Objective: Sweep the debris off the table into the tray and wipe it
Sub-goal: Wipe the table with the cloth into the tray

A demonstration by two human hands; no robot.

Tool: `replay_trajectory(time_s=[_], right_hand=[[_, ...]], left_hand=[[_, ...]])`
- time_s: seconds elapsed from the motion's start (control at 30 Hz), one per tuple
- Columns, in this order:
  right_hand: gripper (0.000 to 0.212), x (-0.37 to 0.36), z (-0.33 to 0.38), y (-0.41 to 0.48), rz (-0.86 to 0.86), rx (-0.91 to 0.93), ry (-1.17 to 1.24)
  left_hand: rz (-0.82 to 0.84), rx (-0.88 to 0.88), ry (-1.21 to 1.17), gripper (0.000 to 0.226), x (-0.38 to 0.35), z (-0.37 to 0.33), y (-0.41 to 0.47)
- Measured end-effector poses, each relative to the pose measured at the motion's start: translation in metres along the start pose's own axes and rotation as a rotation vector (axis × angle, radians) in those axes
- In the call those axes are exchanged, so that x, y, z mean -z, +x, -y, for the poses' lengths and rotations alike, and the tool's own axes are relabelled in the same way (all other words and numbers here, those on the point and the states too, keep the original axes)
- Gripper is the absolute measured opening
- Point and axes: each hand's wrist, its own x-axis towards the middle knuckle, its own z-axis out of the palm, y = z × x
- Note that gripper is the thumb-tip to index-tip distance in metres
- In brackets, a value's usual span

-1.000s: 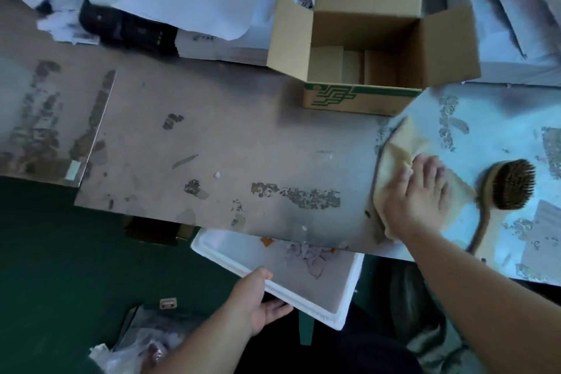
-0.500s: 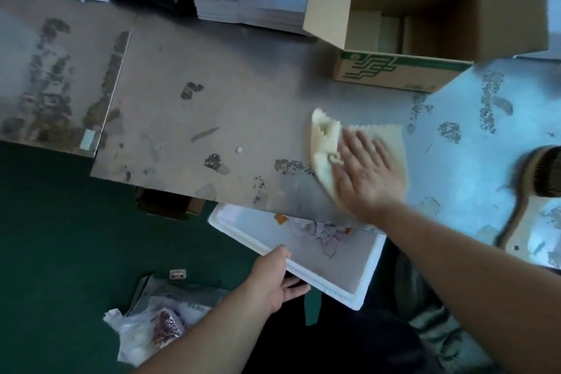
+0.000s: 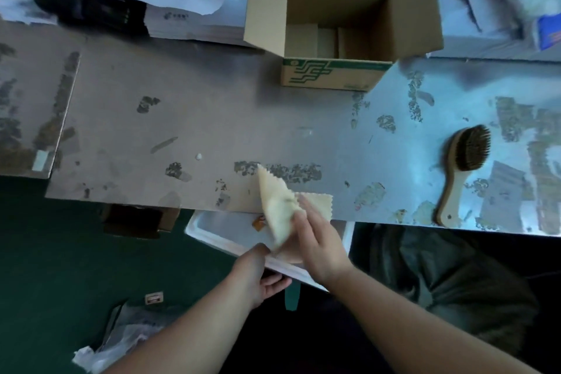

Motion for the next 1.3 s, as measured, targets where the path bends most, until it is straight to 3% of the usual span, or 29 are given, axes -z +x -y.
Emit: replay_trajectory(time_s=[0.07,0.17,0.27,0.37,0.53,0.63,0.97,1.3], right_hand=[[0.049,0.025,0.008,-0.004,-0.201,-0.170,0.220],[0.052,0.069,0.014,-0.009,-0.501,-0.174,0.332],[0.049,0.103,0.012,-0.012,-0.733,-0.049,0.310],[0.050,0.111,-0.004,-0.001,-0.803,-0.001,0.143],[0.062,0.089,-0.048,0.052,-0.501,-0.278,-0.358],[0.063,0.070,-0.041,0.082,-0.418,-0.302,-0.541],[0.065,0.013,0.034,0.182,-0.277,-0.067,-0.724],[0.059,-0.076,0.050,0.140,0.182,0.478,-0.928]], left_hand=[[-0.036,0.011,-0.031,0.021,0.001,-0.001,-0.001],[-0.044,0.019,-0.059,0.023,0.000,-0.003,-0.006],[-0.033,0.012,-0.079,0.036,0.004,-0.003,-0.009],[-0.042,0.005,-0.081,0.045,0.013,-0.004,-0.009],[-0.042,-0.007,-0.079,0.041,0.029,-0.010,-0.015],[-0.048,-0.008,-0.105,0.037,0.041,-0.018,-0.015],[-0.050,-0.044,-0.106,0.024,0.073,-0.053,-0.010],[-0.049,-0.055,-0.078,0.013,0.079,-0.061,-0.010]])
